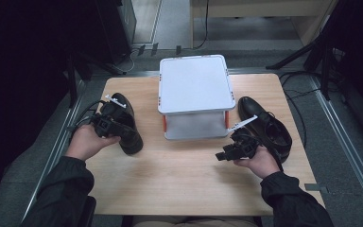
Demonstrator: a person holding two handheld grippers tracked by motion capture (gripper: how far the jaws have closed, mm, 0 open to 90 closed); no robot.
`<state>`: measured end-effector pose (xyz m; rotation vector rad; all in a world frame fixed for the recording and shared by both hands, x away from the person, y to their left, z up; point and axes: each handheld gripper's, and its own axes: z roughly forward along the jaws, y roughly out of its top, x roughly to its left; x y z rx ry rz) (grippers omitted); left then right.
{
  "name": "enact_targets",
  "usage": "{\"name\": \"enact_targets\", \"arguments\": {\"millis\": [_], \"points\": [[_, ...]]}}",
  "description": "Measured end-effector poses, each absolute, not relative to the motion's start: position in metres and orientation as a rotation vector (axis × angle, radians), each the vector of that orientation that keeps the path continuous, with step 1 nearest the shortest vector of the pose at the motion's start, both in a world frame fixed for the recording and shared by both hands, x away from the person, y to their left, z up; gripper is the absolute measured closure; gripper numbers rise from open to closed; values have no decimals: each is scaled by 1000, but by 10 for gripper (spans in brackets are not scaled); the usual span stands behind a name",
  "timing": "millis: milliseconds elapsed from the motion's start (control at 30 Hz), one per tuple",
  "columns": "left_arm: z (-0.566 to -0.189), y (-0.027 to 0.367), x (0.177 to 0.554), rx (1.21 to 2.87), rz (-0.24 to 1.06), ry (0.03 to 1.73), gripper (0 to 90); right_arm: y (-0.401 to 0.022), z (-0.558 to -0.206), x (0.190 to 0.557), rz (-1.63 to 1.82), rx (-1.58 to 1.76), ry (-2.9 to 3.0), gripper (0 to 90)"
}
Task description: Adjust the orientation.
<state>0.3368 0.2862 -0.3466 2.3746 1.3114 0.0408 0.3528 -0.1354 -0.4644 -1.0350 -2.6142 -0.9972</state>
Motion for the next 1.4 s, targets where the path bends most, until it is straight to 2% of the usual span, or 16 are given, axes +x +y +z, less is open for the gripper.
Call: {"name": "enact_targets", "arguments": {"millis": [200, 467, 833, 1400], "points": [[-340, 288, 348, 2442, 44, 1356, 675, -134, -465, 352, -984, -1032, -2613, 470], [-359, 286, 361, 2544, 31, 1387, 687, -134, -466, 352, -974, -1020, -2615, 469], [-382, 283, 367, 2557, -42, 1380, 762, -134, -466, 352, -965, -1026, -2617, 470], [-375, 312, 353, 2549, -87, 1417, 802, -134, -468, 352, -942, -1028, -2613, 469]]}}
